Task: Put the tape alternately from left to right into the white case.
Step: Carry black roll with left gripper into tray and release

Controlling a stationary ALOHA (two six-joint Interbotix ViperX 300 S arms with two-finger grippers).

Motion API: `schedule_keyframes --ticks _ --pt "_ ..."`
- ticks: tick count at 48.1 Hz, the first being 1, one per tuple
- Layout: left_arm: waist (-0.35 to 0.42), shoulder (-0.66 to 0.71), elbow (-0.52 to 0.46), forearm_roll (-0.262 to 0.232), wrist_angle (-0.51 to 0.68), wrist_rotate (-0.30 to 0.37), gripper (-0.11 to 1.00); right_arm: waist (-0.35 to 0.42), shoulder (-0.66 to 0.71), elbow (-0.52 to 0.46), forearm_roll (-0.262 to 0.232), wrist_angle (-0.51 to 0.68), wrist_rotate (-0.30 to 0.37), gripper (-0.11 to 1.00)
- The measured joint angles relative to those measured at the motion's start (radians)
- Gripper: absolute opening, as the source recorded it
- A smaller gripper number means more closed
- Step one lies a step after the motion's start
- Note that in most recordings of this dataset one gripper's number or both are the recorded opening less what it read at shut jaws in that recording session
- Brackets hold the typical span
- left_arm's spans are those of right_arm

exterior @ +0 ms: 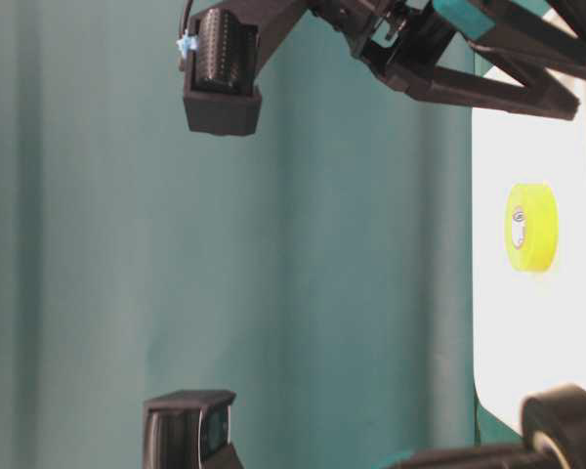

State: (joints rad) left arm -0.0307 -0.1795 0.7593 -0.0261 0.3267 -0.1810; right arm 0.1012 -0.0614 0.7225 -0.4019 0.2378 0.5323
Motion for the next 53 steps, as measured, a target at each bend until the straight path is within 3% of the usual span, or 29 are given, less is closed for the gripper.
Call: schedule_keyframes --ticks 19,40,53 --pt "0.183 0.005 -0.029 0.002 0.000 0.213 -0.04 -0.002 0.000 0.002 0.000 0.000 0.000 0.71" --pt "0.293 0.092 -0.095 0.002 0.000 0.365 -0.04 0.000 0.000 0.002 0.000 0.000 0.002 0.71" --pt "0.350 0.161 -0.130 0.002 0.000 0.420 -0.04 0.000 0.000 0.002 0.000 0.000 0.002 0.71"
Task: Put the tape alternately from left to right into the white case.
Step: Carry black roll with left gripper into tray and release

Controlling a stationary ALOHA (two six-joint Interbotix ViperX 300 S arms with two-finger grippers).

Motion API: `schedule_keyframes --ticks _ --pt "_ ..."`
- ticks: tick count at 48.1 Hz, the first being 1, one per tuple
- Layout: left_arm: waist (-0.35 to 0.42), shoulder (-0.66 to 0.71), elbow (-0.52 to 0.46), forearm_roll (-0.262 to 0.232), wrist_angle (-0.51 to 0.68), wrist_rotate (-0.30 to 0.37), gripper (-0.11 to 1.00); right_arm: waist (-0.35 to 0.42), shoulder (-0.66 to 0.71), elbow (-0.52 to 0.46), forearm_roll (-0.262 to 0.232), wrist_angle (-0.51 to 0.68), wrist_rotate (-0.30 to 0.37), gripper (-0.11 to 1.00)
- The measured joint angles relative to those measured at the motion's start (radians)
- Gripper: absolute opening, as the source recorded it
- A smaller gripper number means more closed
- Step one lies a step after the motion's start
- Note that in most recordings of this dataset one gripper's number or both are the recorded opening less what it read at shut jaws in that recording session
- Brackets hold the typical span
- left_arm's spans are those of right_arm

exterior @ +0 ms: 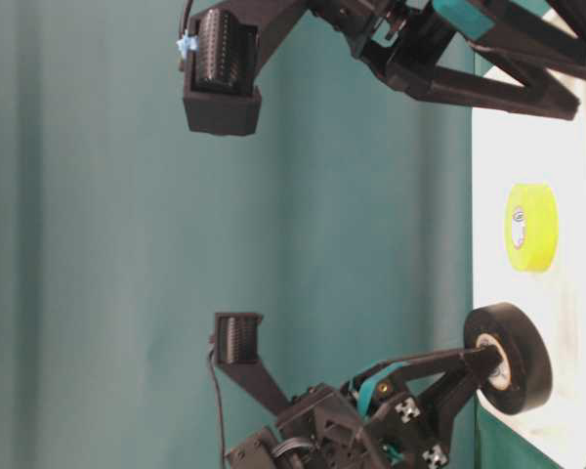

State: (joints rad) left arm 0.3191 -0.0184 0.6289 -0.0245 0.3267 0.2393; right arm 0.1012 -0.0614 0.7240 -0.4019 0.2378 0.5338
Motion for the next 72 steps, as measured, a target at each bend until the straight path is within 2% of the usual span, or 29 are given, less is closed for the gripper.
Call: schedule_keyframes --ticks 12,26,30,33,43,47,61,72 --pt "0.008 0.069 -0.032 0.000 0.000 0.064 -0.04 0.000 0.000 0.000 0.000 0.000 0.002 0.71" --pt "0.023 0.100 -0.051 0.000 0.000 0.067 -0.03 0.000 0.000 0.000 0.000 0.000 0.002 0.71" --pt "0.025 0.098 -0.051 0.000 0.000 0.067 0.07 0.000 0.000 0.000 0.000 -0.005 0.002 0.71" --pt "0.023 0.098 -0.051 0.000 -0.002 0.067 0.19 -0.002 0.000 -0.002 0.000 -0.009 0.002 0.71" --pt "0.023 0.100 -0.051 0.000 -0.003 0.067 0.80 0.000 0.000 0.000 0.000 -0.015 0.002 0.71" --pt "0.020 0.097 -0.051 0.000 -0.002 0.066 0.95 -0.002 0.000 0.000 0.000 -0.015 0.002 0.71" --pt "-0.020 0.021 -0.008 0.000 -0.003 0.055 0.95 0.000 0.000 0.000 0.000 -0.017 0.002 0.70" --pt "-0.140 -0.064 0.038 0.000 -0.002 0.021 0.95 0.000 0.000 0.000 0.000 -0.017 0.002 0.71"
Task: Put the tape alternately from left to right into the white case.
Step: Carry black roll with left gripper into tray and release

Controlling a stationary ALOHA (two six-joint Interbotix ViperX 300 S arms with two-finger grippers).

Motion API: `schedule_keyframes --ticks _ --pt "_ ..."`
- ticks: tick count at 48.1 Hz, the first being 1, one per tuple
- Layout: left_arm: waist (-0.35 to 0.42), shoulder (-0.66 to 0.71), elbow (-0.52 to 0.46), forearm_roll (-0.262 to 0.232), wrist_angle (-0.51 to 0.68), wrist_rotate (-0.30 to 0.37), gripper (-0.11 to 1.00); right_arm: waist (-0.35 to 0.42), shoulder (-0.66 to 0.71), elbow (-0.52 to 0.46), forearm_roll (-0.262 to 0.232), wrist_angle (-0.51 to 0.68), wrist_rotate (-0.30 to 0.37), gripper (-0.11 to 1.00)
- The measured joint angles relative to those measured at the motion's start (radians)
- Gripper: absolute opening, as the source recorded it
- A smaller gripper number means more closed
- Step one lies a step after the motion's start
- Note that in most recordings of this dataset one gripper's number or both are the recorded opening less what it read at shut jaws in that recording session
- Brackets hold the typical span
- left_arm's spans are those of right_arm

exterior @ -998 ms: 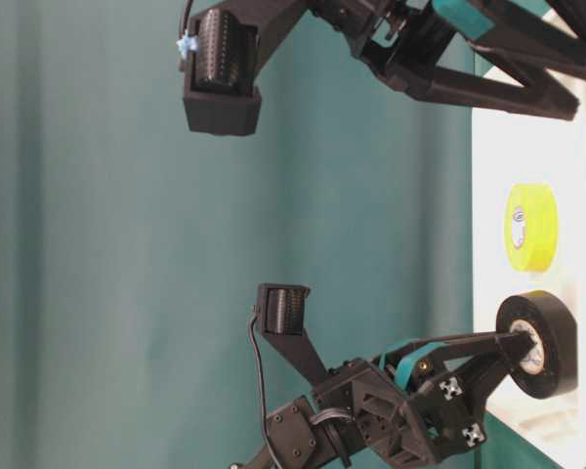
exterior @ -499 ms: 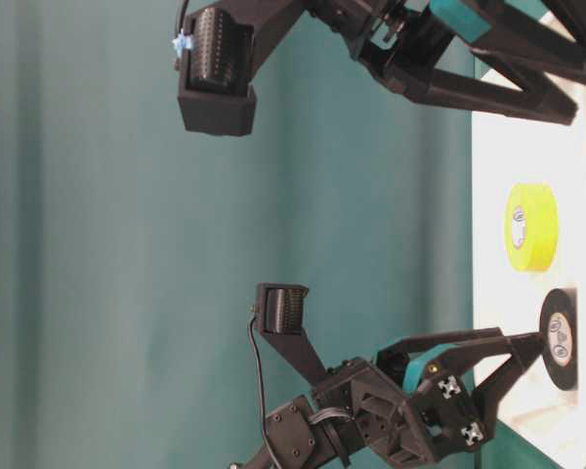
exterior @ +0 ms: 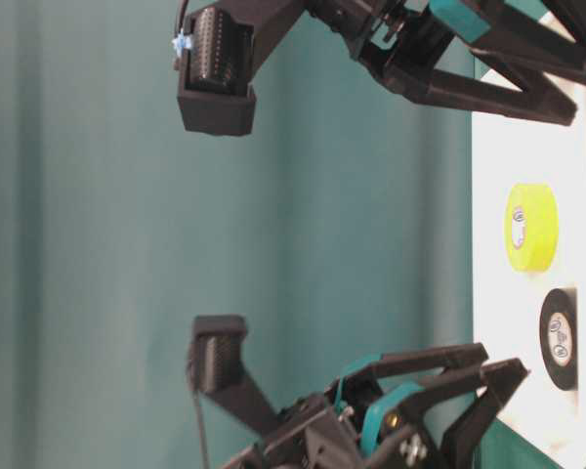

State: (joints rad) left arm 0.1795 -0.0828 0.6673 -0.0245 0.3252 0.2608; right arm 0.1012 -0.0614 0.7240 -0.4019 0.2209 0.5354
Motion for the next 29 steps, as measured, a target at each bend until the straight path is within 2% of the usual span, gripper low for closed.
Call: schedule_keyframes --ticks 6,16,29 --pt "-0.069 -0.032 0.026 -0.002 0.000 -0.044 0.95 -0.002 0.000 0.000 0.000 0.000 0.000 0.70" --pt "-0.176 -0.071 0.072 -0.002 0.000 -0.166 0.95 0.000 0.000 0.000 0.000 0.000 0.000 0.70" --pt "-0.256 -0.092 0.106 -0.002 0.000 -0.295 0.95 -0.002 0.002 0.000 0.000 0.000 0.000 0.70"
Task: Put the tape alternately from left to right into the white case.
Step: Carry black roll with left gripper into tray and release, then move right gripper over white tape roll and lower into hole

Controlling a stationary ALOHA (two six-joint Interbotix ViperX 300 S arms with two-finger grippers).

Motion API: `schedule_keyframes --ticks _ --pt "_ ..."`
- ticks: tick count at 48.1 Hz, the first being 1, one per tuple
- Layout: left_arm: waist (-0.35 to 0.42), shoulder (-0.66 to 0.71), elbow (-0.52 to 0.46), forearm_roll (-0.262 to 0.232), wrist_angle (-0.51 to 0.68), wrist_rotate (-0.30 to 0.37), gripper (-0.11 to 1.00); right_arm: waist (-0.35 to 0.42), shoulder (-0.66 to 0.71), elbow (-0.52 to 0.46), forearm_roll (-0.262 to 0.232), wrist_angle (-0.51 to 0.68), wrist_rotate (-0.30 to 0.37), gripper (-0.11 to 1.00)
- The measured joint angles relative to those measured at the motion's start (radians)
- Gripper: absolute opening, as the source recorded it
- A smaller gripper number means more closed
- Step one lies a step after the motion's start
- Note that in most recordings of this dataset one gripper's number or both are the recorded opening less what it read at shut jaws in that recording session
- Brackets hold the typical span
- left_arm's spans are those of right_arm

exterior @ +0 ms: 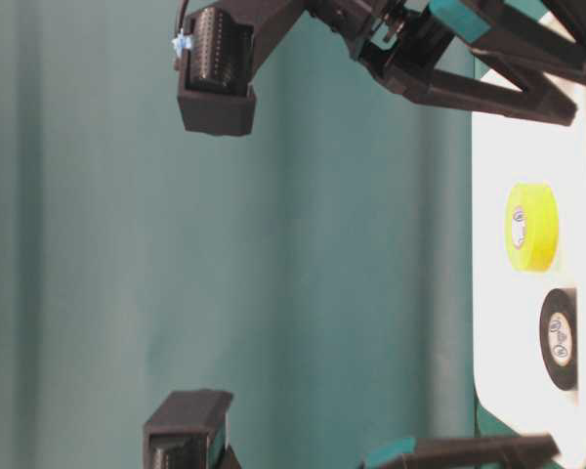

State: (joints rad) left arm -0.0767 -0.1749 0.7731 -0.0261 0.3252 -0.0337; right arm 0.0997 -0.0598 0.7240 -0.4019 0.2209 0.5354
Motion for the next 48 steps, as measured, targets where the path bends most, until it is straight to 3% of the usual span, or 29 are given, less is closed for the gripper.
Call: schedule_keyframes --ticks 12,29,48 --pt "-0.049 -0.002 0.005 -0.002 0.000 -0.067 0.95 0.000 -0.002 0.000 0.000 -0.005 0.000 0.70" --pt "-0.055 -0.003 0.008 -0.002 0.000 -0.075 0.95 0.006 -0.002 0.000 0.000 -0.023 0.002 0.70" --pt "-0.055 -0.002 0.009 -0.002 0.000 -0.074 0.95 0.115 0.038 -0.015 0.000 -0.155 0.003 0.70"
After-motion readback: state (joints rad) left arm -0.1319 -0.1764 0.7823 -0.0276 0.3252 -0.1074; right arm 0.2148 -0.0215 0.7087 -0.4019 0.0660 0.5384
